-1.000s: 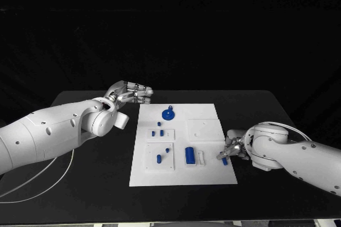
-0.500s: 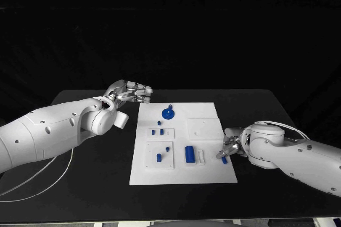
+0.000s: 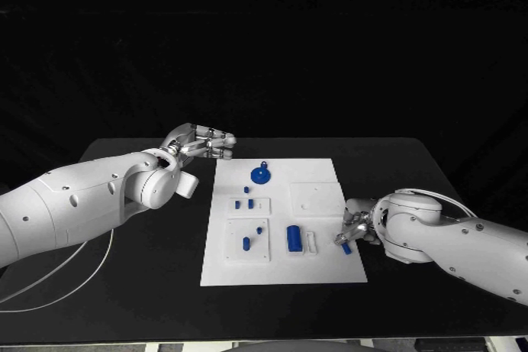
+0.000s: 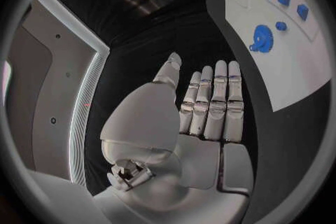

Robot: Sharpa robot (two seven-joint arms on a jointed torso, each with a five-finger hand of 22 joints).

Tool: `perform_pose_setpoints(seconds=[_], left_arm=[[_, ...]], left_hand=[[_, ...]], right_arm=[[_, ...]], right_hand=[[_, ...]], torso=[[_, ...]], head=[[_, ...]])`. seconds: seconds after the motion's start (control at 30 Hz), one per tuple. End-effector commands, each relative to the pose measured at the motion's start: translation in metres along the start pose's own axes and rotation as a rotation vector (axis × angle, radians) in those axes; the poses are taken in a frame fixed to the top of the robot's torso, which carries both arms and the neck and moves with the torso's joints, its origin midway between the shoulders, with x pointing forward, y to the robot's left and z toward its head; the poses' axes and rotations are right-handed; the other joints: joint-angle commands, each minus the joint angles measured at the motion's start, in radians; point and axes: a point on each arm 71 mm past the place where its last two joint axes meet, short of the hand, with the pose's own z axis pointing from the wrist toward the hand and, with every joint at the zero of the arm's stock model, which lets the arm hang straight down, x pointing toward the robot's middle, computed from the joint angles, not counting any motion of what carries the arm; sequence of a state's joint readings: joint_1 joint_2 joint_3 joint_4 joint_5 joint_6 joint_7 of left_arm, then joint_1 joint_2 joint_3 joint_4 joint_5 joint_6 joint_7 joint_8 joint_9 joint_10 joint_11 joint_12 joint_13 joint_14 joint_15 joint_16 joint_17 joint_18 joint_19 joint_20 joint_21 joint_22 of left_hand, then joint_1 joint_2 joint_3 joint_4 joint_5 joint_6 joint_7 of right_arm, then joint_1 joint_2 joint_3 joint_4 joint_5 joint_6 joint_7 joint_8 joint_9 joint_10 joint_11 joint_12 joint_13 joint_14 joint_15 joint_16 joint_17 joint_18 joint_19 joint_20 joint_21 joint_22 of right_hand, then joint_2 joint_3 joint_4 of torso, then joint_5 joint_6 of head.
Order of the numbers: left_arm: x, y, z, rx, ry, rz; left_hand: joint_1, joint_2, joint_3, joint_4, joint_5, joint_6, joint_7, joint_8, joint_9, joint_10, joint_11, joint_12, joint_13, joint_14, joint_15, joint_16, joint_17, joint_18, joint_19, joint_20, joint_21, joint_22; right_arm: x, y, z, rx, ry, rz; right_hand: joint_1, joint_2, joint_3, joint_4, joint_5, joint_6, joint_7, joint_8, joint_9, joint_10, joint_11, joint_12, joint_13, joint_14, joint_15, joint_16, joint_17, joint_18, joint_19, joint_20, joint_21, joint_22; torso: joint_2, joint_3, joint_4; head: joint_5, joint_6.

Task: Assemble the parts on the task board

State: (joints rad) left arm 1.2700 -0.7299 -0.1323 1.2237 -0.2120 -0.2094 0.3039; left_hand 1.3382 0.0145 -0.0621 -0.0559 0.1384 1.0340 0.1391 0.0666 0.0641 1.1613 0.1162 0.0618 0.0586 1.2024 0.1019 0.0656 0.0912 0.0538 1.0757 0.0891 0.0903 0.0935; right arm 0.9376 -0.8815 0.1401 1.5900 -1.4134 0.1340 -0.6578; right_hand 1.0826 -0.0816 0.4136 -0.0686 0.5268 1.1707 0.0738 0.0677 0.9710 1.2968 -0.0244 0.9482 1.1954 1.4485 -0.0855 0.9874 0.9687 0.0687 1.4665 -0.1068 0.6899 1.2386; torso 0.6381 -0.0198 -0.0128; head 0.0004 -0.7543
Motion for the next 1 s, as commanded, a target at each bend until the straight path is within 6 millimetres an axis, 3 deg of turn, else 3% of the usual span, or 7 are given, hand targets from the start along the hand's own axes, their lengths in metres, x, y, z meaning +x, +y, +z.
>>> perform_pose_setpoints(seconds=[0.03, 0.37, 0.6, 1.0], left_arm=[[0.001, -0.001, 0.000, 0.002, 0.011, -0.005], [-0.001, 0.000, 0.000, -0.001, 0.009, 0.000], [-0.001, 0.000, 0.000, -0.002, 0.008, 0.001], [0.000, 0.000, 0.001, -0.004, 0.013, 0.003]], left_hand=[[-0.003, 0.003, -0.003, 0.003, 0.002, -0.009, 0.001, -0.002, 0.001, -0.006, 0.002, 0.002, 0.001, 0.000, 0.003, -0.001, 0.001, -0.010, -0.001, 0.000, 0.005, 0.001], [-0.003, 0.003, -0.003, 0.003, 0.002, -0.009, 0.001, -0.002, 0.001, -0.006, 0.002, 0.002, 0.001, 0.000, 0.003, -0.001, 0.001, -0.010, -0.001, 0.000, 0.005, 0.001], [-0.002, 0.003, -0.002, 0.003, 0.001, -0.011, 0.002, -0.001, 0.001, -0.006, 0.002, 0.002, 0.001, 0.001, 0.003, -0.001, 0.001, -0.010, -0.001, 0.000, 0.006, 0.002], [-0.002, 0.003, -0.002, 0.003, 0.001, -0.011, 0.002, -0.001, 0.001, -0.006, 0.002, 0.002, 0.001, 0.001, 0.003, -0.001, 0.001, -0.010, -0.001, 0.000, 0.006, 0.002]], right_arm=[[0.030, -0.020, 0.008, 0.128, 0.129, 0.036], [0.028, -0.026, 0.009, 0.130, 0.132, 0.175], [0.017, -0.026, 0.005, 0.113, 0.119, 0.274], [-0.003, -0.014, -0.006, 0.054, 0.119, 0.416]], right_hand=[[-0.019, 0.010, 0.202, -0.188, 0.020, -0.005, 0.006, -0.004, -0.902, 0.000, -0.005, 0.004, 0.002, -0.003, 0.001, 0.000, 0.002, 0.007, 0.048, 0.000, 0.008, 0.004], [-0.034, 0.014, 0.177, -0.174, 0.034, 0.008, 0.000, -0.004, -0.901, 0.007, -0.008, 0.010, 0.006, -0.002, -0.001, 0.003, 0.004, 0.006, 0.049, -0.002, 0.008, 0.007], [-0.031, 0.014, 0.154, -0.171, 0.043, 0.012, -0.002, -0.004, -0.901, 0.009, -0.009, 0.010, 0.006, -0.002, -0.002, 0.002, 0.004, 0.006, 0.050, -0.003, 0.011, 0.008], [-0.029, 0.011, 0.151, -0.175, 0.053, 0.012, -0.002, -0.004, -0.901, 0.008, -0.010, 0.009, 0.006, -0.003, -0.003, 0.001, 0.003, 0.006, 0.050, -0.004, 0.010, 0.008]], torso=[[0.000, 0.0004, -0.0007], [0.000, 0.0010, -0.0006], [0.000, 0.0004, -0.0007], [0.000, 0.0000, -0.0009]], head=[[0.001, 0.000], [0.001, 0.000], [0.002, 0.002], [0.002, 0.006]])
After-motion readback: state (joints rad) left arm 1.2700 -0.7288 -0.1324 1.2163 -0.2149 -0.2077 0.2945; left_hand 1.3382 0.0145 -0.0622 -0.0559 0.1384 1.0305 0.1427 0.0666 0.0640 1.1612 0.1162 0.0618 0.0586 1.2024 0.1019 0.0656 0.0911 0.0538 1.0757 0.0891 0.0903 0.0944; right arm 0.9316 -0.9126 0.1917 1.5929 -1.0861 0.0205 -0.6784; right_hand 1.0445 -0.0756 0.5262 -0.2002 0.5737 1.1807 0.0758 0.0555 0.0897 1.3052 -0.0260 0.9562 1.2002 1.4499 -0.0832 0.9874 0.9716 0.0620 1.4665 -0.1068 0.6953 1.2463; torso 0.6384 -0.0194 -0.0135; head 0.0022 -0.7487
